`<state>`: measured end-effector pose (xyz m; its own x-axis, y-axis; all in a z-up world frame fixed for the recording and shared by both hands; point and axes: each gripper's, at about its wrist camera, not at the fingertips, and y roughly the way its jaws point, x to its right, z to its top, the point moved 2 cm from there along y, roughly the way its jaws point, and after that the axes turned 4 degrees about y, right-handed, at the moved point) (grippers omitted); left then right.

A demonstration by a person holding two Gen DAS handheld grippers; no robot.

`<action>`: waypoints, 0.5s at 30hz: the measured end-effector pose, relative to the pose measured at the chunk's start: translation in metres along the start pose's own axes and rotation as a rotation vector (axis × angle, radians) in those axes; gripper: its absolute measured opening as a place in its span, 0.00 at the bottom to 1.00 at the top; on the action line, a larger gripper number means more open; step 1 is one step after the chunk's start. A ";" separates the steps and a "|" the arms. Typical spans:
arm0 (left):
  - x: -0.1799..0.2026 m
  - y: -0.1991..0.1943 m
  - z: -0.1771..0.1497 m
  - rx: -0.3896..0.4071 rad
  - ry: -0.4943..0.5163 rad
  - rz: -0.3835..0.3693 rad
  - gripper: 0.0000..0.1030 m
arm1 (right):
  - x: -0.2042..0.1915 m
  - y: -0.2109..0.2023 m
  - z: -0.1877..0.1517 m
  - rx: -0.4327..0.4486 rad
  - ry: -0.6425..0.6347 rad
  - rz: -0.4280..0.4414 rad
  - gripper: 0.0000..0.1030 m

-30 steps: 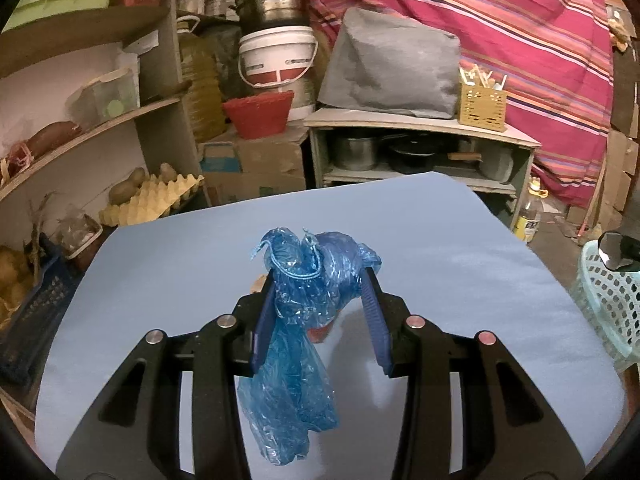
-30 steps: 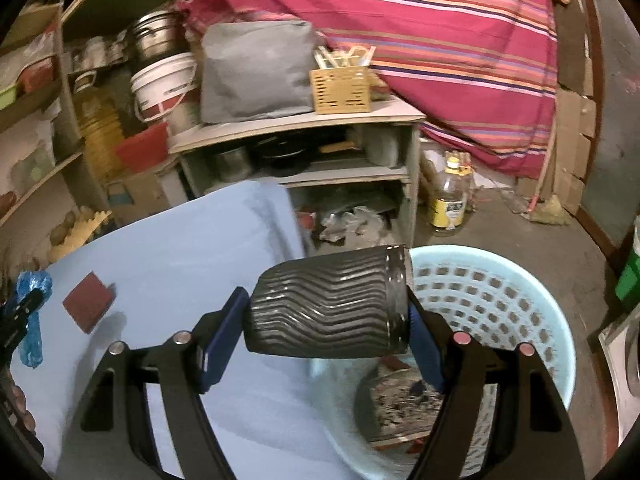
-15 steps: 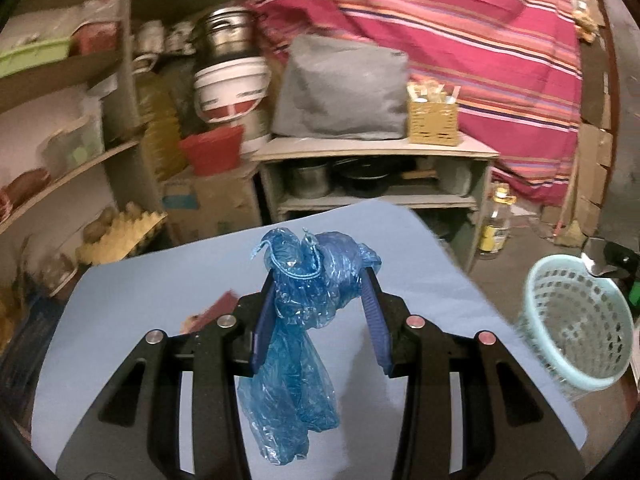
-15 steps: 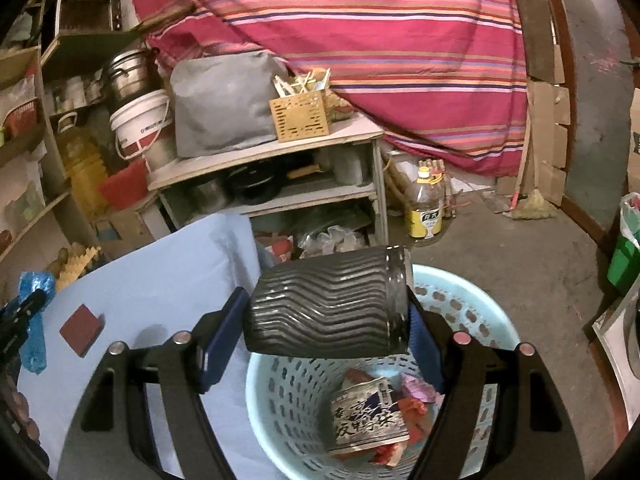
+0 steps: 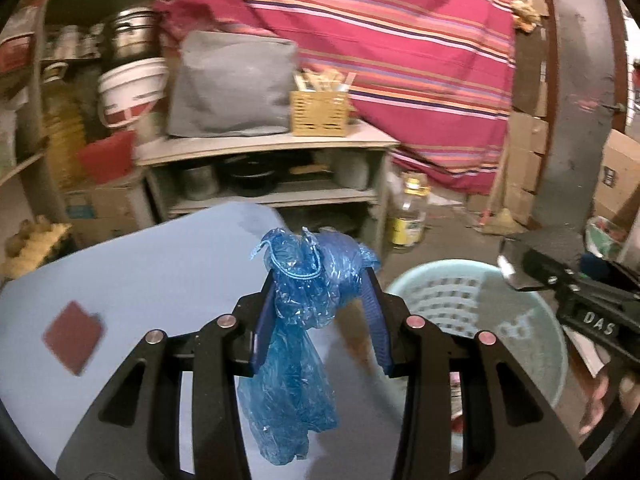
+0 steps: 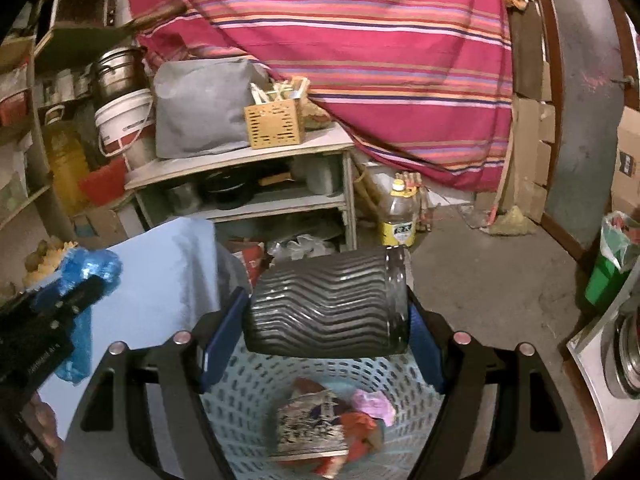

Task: Collect trash
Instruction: 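Open both tools to drop the blue bag and black cup into the basket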

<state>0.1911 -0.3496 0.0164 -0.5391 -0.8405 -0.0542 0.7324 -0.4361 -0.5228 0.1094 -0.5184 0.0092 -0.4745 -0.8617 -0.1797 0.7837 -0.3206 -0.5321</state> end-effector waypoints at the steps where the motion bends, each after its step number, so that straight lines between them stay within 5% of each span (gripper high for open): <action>1: 0.007 0.002 -0.001 -0.002 0.003 -0.013 0.39 | 0.008 0.000 -0.001 -0.003 0.008 -0.002 0.72; 15: 0.074 0.032 -0.003 -0.036 0.054 -0.098 0.39 | 0.056 0.011 -0.004 -0.033 0.077 -0.048 0.72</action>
<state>0.1735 -0.4243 -0.0065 -0.6297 -0.7755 -0.0460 0.6600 -0.5027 -0.5583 0.0904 -0.5684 -0.0101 -0.5419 -0.8124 -0.2154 0.7462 -0.3471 -0.5681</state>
